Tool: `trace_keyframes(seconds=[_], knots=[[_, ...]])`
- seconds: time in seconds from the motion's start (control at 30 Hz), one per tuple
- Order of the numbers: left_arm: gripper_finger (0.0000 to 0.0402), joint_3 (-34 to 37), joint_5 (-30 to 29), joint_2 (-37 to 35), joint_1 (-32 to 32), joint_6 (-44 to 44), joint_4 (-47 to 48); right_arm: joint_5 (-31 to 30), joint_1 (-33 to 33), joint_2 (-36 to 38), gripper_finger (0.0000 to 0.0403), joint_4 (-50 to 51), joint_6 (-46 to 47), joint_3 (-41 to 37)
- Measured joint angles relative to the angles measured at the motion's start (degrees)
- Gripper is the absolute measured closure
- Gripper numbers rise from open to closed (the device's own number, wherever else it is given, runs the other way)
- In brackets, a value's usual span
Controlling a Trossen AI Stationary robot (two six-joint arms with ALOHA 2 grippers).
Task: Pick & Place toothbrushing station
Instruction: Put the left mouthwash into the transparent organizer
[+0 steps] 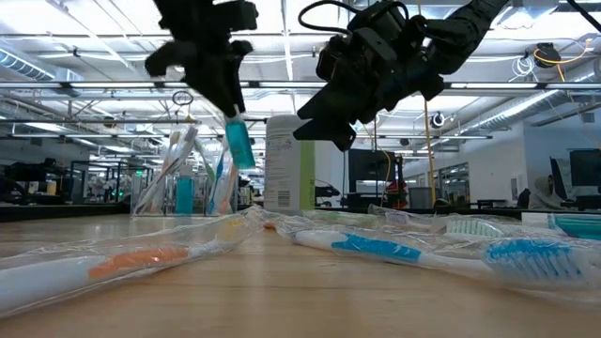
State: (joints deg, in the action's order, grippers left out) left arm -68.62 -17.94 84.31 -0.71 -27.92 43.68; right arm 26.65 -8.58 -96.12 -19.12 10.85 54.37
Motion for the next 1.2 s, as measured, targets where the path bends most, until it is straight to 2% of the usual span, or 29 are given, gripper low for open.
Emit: trace_keyframes(seconds=[0.13, 0.27, 0.47, 0.67, 1.0, 1.2], knots=[[0.0309, -4.23, -0.19, -0.06, -4.24, 7.75, 7.21, 0.00, 0.00, 0.00, 0.0212, 0.13, 0.00, 0.00], [0.0309, -4.84, -0.15, -0.44, -10.53, 8.79, 10.31, 0.00, 0.02, 0.00, 0.0213, 0.14, 0.00, 0.00], [0.0309, -4.68, 0.38, -0.59, -19.94, 1.56, 9.93, -0.02, 0.04, 0.00, 0.0213, 0.18, 0.00, 0.00], [0.0309, -4.66, 9.01, -0.45, -27.05, -9.50, 9.60, -0.02, 0.04, 0.00, 0.0214, 0.18, 0.00, 0.00], [0.0309, -4.66, 9.42, -0.33, -33.50, -12.47, 10.92, -0.02, 0.04, 0.00, 0.0217, 0.18, -0.02, 0.00], [0.0309, -4.60, 16.17, -0.33, -37.06, -11.76, 10.26, -0.02, 0.04, 0.00, 0.0218, 0.18, -0.02, 0.00]])
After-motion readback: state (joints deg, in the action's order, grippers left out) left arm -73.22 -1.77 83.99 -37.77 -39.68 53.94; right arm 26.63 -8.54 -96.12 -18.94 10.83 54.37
